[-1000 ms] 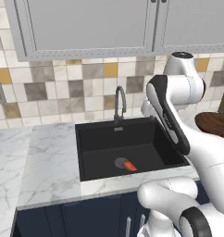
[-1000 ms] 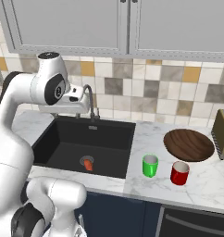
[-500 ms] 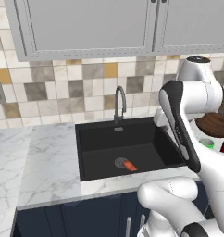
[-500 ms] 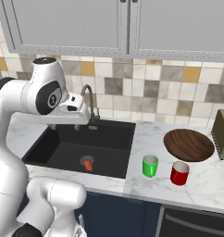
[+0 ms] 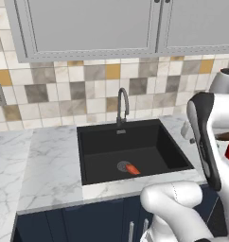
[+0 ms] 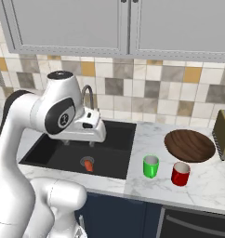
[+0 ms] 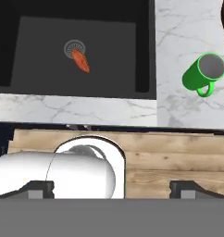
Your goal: Clear the mugs and bowl far away from the sink.
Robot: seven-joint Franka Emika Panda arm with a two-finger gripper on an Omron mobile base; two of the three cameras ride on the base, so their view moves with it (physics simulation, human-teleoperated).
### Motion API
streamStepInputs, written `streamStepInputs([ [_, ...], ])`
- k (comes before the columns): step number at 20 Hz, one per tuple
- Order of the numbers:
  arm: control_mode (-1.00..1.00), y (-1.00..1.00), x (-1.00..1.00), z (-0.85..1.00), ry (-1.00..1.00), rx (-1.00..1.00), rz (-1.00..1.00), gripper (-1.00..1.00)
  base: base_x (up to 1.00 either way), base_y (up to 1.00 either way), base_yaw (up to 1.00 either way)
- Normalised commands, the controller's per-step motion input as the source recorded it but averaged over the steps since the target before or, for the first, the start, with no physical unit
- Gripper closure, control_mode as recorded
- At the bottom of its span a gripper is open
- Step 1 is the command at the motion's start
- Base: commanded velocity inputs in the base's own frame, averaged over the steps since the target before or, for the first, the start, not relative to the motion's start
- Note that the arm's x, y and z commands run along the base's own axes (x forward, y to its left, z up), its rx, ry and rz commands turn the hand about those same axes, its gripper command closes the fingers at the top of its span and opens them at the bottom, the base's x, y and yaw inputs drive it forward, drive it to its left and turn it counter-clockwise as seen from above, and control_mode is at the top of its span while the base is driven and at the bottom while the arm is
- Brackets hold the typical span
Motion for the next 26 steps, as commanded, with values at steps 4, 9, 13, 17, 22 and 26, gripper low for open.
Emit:
streamStepInputs([
  [4,-1.00,-0.65,0.00,-0.19,0.02,0.00,-0.09,-1.00,0.00,0.00,0.00],
  [9,-1.00,-0.71,0.00,-0.16,0.07,0.00,-0.19,-1.00,0.00,0.00,0.00],
  [13,-1.00,-0.68,0.00,-0.13,0.11,0.00,-0.17,-1.00,0.00,0.00,0.00],
  [17,-1.00,-0.65,0.00,-0.04,0.07,0.00,-0.04,-1.00,0.00,0.00,0.00],
  [22,-1.00,-0.52,0.00,-0.14,0.01,0.00,-0.06,-1.00,0.00,0.00,0.00],
  [26,-1.00,-0.46,0.00,-0.34,0.00,0.00,-0.05,-1.00,0.00,0.00,0.00],
])
